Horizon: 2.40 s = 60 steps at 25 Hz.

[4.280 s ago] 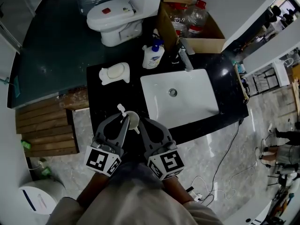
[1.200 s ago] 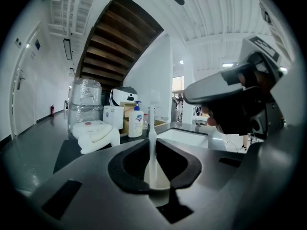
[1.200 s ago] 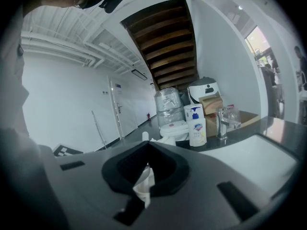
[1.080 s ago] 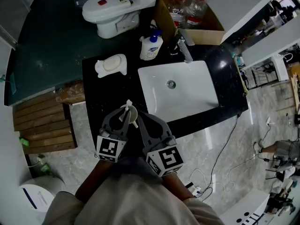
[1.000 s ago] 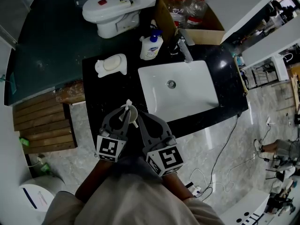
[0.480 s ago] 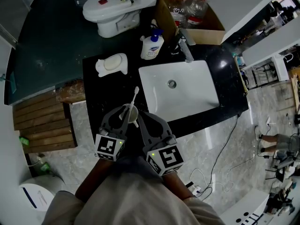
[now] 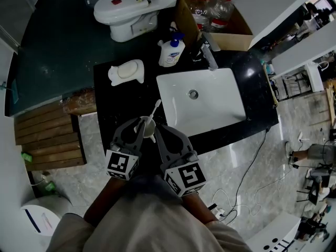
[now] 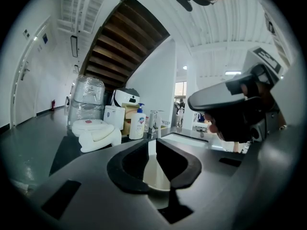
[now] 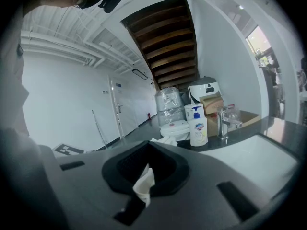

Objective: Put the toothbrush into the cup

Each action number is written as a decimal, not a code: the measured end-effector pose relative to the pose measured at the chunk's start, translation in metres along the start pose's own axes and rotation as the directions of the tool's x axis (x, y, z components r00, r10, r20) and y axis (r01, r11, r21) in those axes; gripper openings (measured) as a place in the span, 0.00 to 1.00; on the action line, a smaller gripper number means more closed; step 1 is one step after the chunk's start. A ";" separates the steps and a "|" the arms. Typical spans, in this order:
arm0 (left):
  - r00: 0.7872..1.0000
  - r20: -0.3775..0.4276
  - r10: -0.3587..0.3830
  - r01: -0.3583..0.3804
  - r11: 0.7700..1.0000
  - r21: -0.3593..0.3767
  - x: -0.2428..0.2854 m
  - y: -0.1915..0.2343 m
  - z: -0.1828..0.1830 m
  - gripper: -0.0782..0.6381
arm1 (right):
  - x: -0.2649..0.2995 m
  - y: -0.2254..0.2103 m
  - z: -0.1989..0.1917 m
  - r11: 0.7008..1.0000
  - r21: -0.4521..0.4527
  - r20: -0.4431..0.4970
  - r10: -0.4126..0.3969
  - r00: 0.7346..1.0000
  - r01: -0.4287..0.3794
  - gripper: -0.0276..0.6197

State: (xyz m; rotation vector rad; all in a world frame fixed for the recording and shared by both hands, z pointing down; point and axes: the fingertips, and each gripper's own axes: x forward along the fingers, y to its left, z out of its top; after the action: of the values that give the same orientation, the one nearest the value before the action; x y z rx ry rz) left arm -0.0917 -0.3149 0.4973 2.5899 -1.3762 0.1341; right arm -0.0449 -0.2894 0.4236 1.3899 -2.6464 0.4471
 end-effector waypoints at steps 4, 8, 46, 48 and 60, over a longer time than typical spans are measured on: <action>1.000 0.015 0.012 -0.013 1.000 0.005 -0.003 0.003 0.006 0.18 | 0.001 0.001 -0.001 1.000 -0.002 -0.001 0.002 1.000 -0.002 0.05; 0.999 0.039 0.006 -0.007 1.000 0.012 -0.007 0.002 0.013 0.18 | 0.002 0.003 0.000 1.000 -0.006 0.004 0.002 1.000 -0.002 0.05; 0.993 0.092 -0.070 0.069 0.998 0.011 -0.027 -0.020 0.092 0.12 | -0.011 0.007 0.027 0.996 -0.075 0.091 -0.043 0.995 0.050 0.05; 0.994 0.083 -0.072 0.071 0.997 0.010 -0.026 -0.021 0.090 0.12 | -0.011 0.004 0.025 0.996 -0.069 0.086 -0.055 0.995 0.061 0.05; 0.995 0.057 -0.081 0.079 0.996 0.030 -0.025 -0.028 0.078 0.12 | -0.011 0.001 0.022 0.996 -0.060 0.075 -0.056 0.996 0.060 0.05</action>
State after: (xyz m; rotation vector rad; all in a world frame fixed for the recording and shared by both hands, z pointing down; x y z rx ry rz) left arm -0.0839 -0.2964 0.4127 2.6873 -1.2953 0.0668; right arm -0.0393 -0.2872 0.3995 1.4873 -2.6441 0.3108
